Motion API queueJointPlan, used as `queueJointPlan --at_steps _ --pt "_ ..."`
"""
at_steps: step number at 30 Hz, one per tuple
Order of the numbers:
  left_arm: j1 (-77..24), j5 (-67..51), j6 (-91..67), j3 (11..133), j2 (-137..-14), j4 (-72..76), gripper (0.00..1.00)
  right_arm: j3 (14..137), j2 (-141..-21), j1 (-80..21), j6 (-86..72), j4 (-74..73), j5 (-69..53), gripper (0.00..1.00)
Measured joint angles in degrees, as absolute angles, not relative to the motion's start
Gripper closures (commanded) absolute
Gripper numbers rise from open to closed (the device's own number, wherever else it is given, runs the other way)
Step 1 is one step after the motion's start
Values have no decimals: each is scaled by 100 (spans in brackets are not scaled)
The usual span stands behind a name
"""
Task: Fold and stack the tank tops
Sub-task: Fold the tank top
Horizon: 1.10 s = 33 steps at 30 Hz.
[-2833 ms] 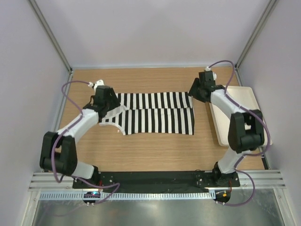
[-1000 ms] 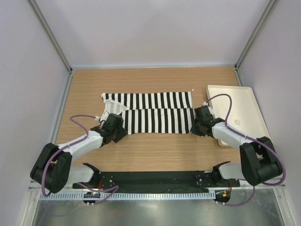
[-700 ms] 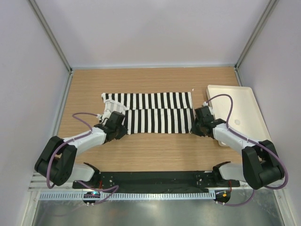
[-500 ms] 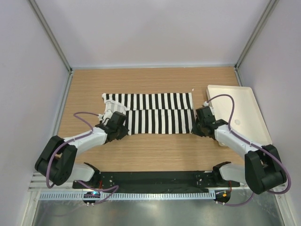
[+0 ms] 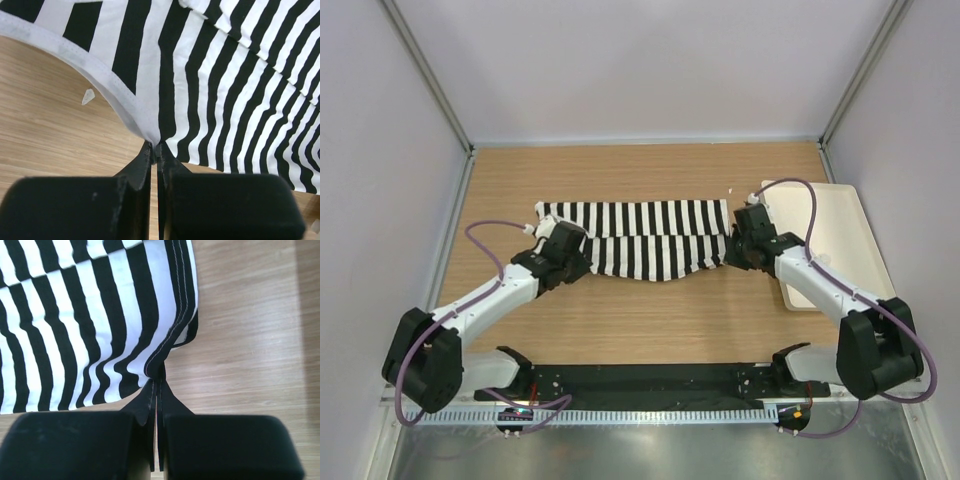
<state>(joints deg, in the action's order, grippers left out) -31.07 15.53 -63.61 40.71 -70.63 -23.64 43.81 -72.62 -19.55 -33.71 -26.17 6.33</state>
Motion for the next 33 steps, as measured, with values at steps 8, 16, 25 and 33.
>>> queueJointPlan --at_steps 8,16,25,33 --pt "-2895 1544 -6080 4657 -7411 -2536 99 5207 -7765 -1905 -3155 -2777 631 99" --pt "-2469 1481 -5730 5411 -8007 -2545 100 5870 -8307 -1590 -2969 -2856 628 99" --pt "-2128 1184 -5345 5986 -8921 -2512 100 6392 -8989 -1352 -2895 -2853 534 99" --pt "-2012 1122 -5153 6401 -9354 -2517 100 6838 -9476 -1293 -2873 -2840 543 99"
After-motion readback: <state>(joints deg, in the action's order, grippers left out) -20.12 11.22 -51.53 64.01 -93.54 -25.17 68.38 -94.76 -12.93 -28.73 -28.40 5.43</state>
